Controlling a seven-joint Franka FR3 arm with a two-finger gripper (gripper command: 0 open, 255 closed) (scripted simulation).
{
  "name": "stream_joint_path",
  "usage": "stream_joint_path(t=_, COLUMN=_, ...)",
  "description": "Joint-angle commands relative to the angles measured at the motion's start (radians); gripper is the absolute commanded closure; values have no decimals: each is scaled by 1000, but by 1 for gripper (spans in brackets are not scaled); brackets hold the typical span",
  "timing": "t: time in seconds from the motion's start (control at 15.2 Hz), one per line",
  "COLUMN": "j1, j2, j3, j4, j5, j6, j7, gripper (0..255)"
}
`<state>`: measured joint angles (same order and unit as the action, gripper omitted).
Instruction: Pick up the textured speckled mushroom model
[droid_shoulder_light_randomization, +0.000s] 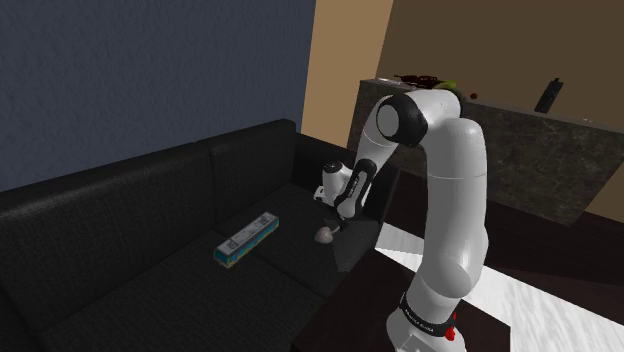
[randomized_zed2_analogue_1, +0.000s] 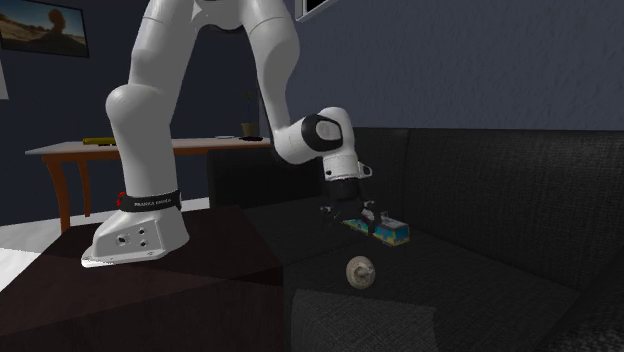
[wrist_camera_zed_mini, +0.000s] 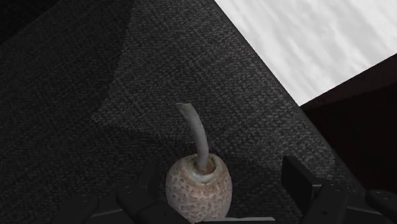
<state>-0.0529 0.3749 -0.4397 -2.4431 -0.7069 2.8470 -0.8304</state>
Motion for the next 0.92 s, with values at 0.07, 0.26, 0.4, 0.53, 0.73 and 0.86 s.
stream_joint_path(t=0.07, j1=-7, j2=145, j3=-14, j4=87, j5=-47, j6=72, j7=-7, gripper=0)
stream_joint_path(t=0.26, j1=-3, j2=193, j3=-20, j4=108, j5=-55, j6=99, j7=8, gripper=0)
stream_joint_path(t=0.4, j1=1, j2=227, j3=-24, j4=121, j5=-58, j6=120, j7=23, gripper=0)
stream_joint_path(t=0.53, j1=5, j2=261, j3=-28, j4=134, j5=-61, j6=140, j7=38, gripper=0)
stream_joint_path(t=0.73, j1=8, j2=288, j3=-31, j4=145, j5=-62, j6=155, j7=50, gripper=0)
stream_joint_path(t=0.86, j1=9, j2=289, j3=-31, j4=145, j5=-62, j6=156, j7=51, gripper=255)
